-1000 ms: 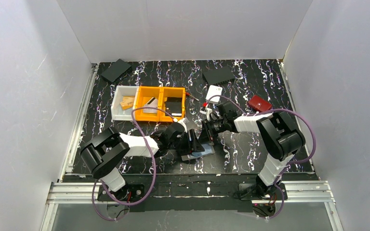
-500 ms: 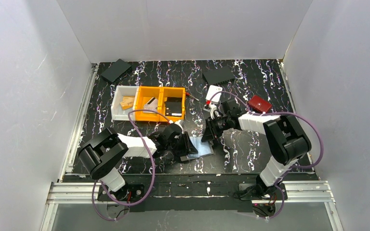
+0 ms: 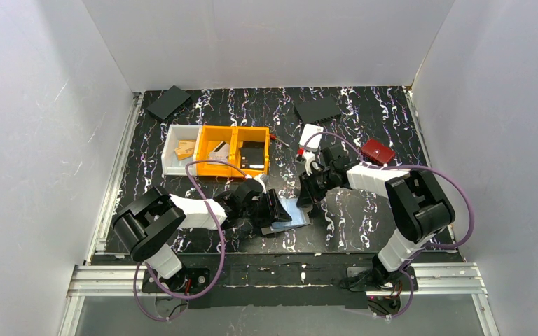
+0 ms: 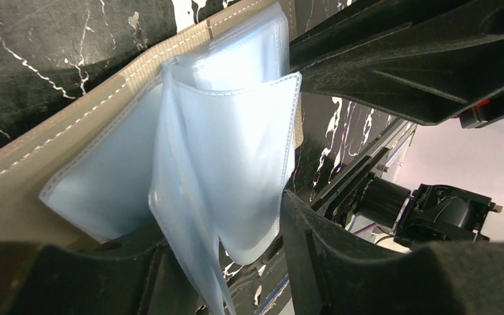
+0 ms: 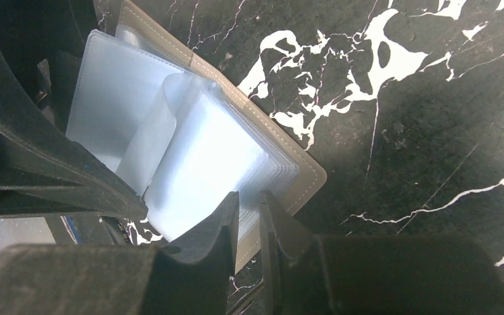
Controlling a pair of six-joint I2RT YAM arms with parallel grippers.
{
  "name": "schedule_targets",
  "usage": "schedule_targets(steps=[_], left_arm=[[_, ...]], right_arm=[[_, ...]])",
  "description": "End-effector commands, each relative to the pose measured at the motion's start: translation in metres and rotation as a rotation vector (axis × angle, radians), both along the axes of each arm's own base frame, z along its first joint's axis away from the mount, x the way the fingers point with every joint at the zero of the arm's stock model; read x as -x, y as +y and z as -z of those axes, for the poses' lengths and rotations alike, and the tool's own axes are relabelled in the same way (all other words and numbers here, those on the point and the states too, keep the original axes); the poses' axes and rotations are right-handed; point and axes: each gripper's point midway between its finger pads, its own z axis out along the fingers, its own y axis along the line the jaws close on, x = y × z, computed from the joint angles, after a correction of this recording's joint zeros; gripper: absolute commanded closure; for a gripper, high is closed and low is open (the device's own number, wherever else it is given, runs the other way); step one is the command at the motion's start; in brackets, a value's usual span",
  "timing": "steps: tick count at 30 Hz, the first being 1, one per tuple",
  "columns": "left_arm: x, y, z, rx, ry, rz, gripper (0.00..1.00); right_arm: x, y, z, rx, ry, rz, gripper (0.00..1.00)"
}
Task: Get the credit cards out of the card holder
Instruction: Open the card holder at the center of the board.
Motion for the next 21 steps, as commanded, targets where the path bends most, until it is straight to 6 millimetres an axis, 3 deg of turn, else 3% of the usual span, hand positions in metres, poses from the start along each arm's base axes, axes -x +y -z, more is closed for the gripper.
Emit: schedule_targets(steps=[1,6,12,21], left_arm=[[0.031,0.057,0.059,-0.253,0.132,-0.017,0.55],[0.033,0.052,0.061,-0.222,0.143,-0.002,0.55],[0.031,0.041,0.052,-0.145,0.119,0.022,0.48],[0.031,0.04,0.042,-0.103,0.086,0.033,0.26]], right_arm=[[0.002,0.011,-0.009,-0.048,0.018,-0.043,0.74],[0.005,0.017,-0.022,-0.111,0.006,-0.054,0.74],[0.013,0.024,-0.022,-0.156,0.078,-0.062,0.76],[0.008,0.033,-0.007,-0.168,0.175,0.035,0.76]])
